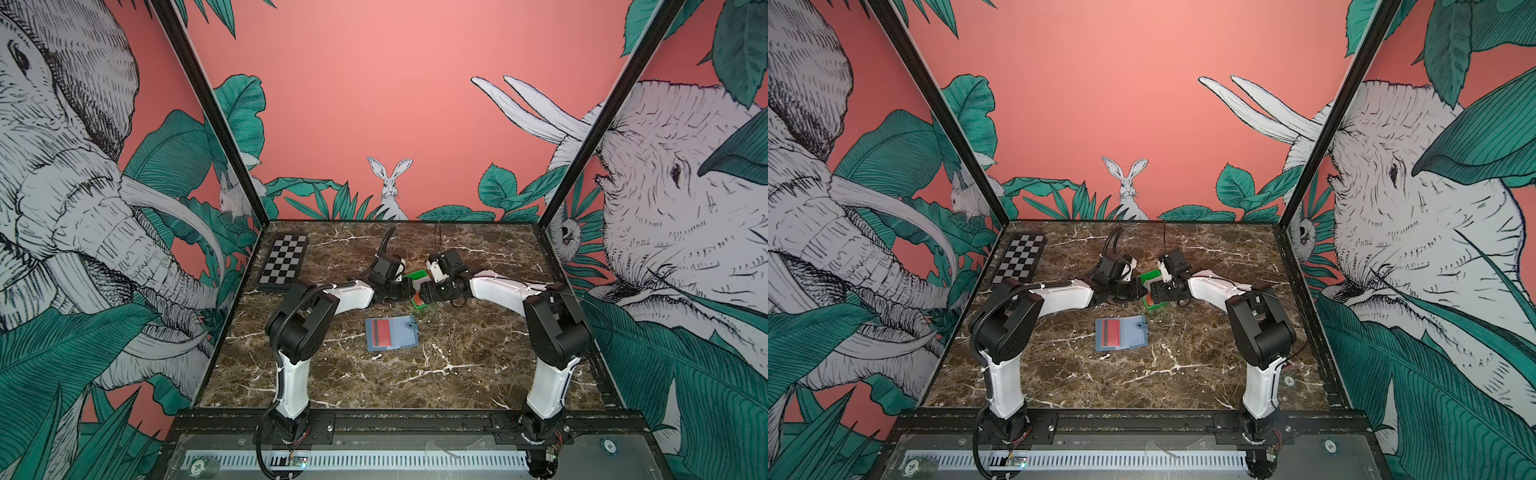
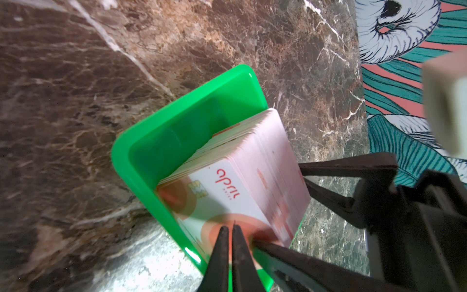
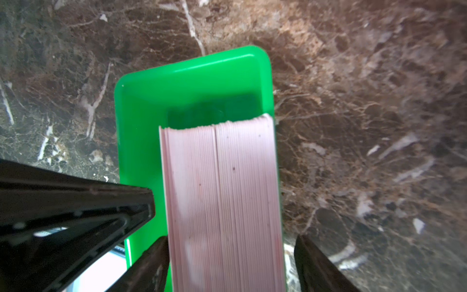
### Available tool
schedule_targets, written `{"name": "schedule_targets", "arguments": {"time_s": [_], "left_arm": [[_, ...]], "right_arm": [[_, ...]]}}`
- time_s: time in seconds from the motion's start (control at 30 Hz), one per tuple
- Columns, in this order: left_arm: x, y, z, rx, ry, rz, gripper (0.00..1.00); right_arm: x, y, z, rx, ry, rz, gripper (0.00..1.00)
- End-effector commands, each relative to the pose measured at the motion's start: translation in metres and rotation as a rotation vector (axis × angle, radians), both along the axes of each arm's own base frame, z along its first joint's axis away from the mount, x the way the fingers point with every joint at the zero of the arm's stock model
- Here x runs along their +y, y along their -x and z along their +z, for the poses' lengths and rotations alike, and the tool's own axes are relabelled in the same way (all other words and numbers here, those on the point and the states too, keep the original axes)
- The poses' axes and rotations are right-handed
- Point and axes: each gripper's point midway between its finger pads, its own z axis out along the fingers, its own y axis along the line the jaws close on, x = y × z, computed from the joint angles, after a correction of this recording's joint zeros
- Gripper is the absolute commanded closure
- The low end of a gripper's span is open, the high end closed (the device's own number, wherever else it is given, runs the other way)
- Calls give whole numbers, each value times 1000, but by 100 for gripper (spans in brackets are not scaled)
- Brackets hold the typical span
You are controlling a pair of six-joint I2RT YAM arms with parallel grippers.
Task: Insert credit cards into a card holder
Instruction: Pick up the credit card from the storage box.
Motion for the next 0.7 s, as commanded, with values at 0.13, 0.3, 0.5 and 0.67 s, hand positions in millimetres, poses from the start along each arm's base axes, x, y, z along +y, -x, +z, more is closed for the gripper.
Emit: {"name": "schedule_targets", "arguments": {"time_s": [0.13,0.3,0.5,0.67], "left_arm": [[7,8,-8,18,-44,-2,91],[6,8,-8,21,-41,-7,90],[3,8,-12,32,-41,-14,86],[2,8,-15,43,-47,-17,85]], "right_arm": [[-15,-7,16,-44,29,-23,24],[-15,-7,17,-42,21,-22,24],[-14,-6,22,-48,12,-18,24],[-14,-5,25,-51,4,-16,24]]}}
